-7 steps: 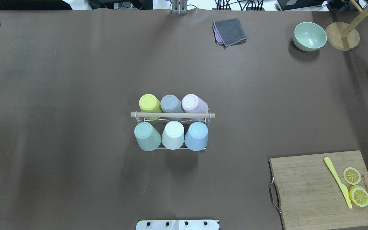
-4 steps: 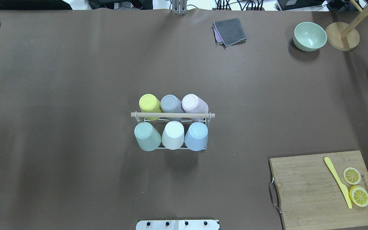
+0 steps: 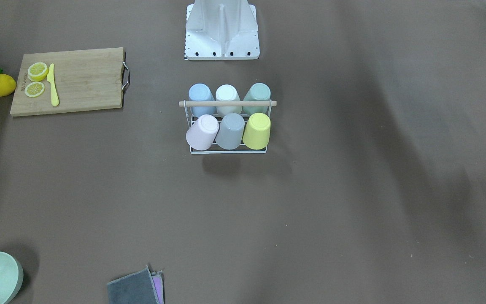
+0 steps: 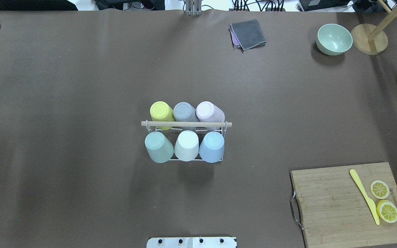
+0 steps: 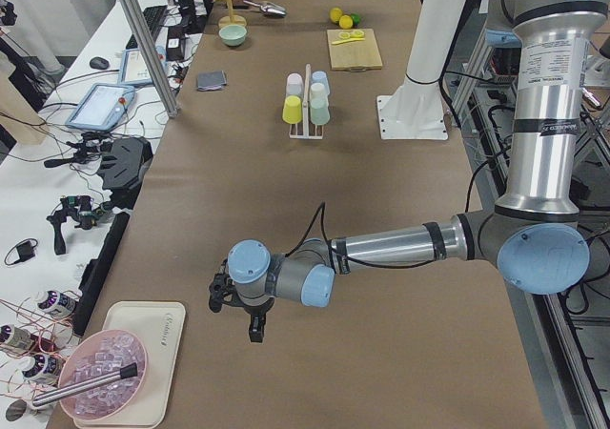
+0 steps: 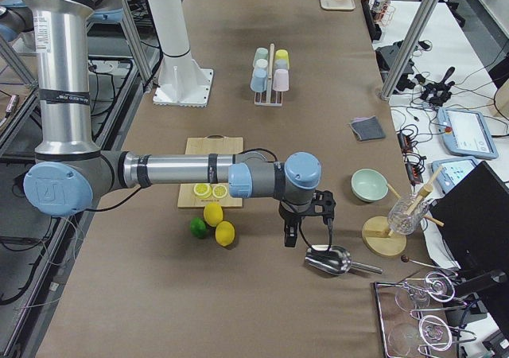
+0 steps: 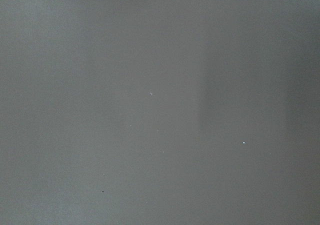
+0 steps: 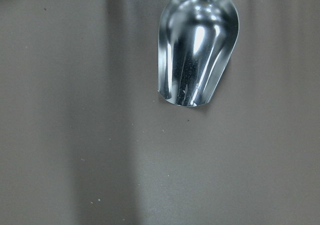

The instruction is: Place cup on cup holder

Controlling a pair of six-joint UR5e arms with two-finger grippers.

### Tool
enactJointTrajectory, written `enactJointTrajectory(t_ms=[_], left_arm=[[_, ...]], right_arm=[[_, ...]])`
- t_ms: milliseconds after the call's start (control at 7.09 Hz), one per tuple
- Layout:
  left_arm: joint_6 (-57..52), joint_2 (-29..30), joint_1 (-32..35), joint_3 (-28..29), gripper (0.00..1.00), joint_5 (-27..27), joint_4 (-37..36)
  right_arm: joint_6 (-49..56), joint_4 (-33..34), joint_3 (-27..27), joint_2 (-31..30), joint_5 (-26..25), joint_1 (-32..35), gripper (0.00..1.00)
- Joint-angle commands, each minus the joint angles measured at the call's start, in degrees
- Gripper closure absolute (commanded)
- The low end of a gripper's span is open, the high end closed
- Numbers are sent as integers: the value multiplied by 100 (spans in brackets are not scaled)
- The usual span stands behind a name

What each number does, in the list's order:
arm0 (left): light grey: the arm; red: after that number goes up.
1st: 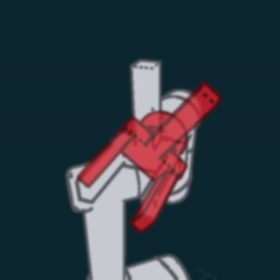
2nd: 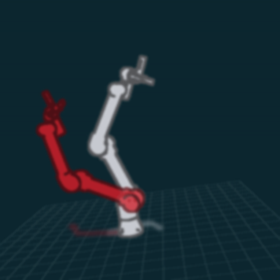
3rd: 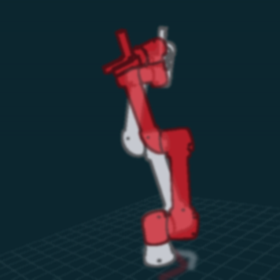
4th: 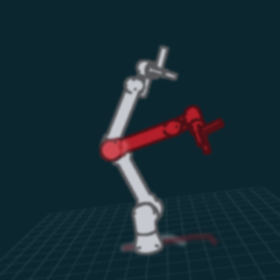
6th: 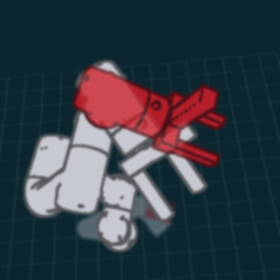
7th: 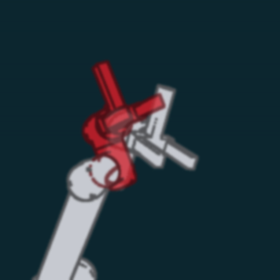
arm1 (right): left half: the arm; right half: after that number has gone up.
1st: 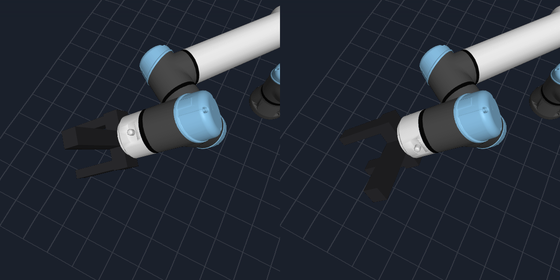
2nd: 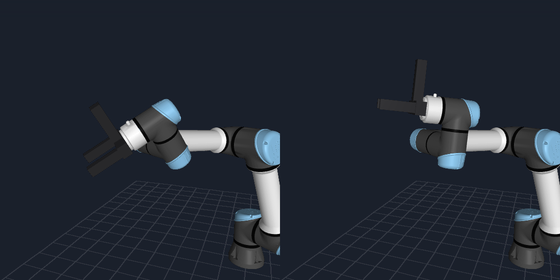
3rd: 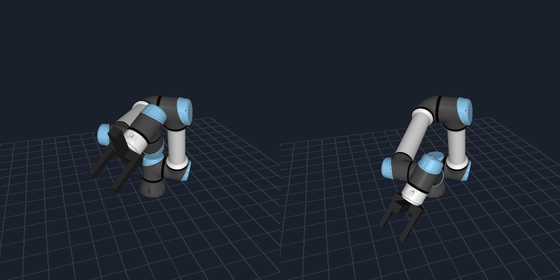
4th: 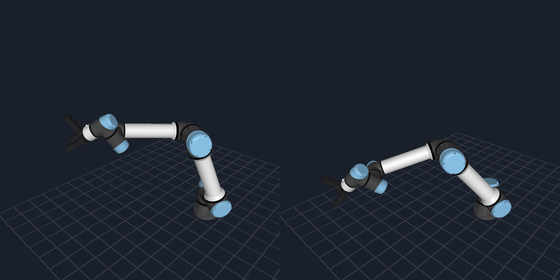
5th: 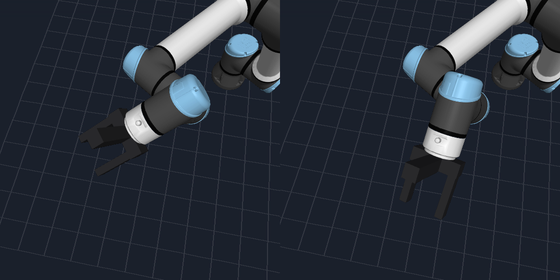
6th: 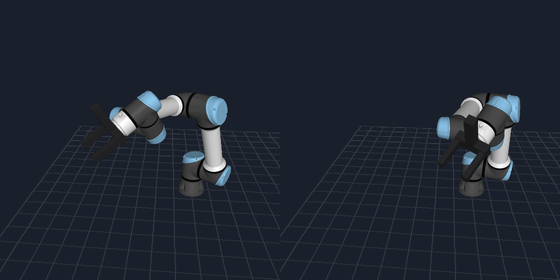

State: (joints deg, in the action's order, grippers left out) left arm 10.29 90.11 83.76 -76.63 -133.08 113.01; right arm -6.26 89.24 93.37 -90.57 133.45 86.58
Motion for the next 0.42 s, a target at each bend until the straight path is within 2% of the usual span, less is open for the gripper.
enactJointTrajectory(t_ms=[0,282], left_arm=[[34,-28,0,42,2,-16,230],[-1,-159,0,95,2,-8,396]], right_arm=[[11,-3,-12,12,-12,17,1],[11,-3,-3,4,-12,17,1]])
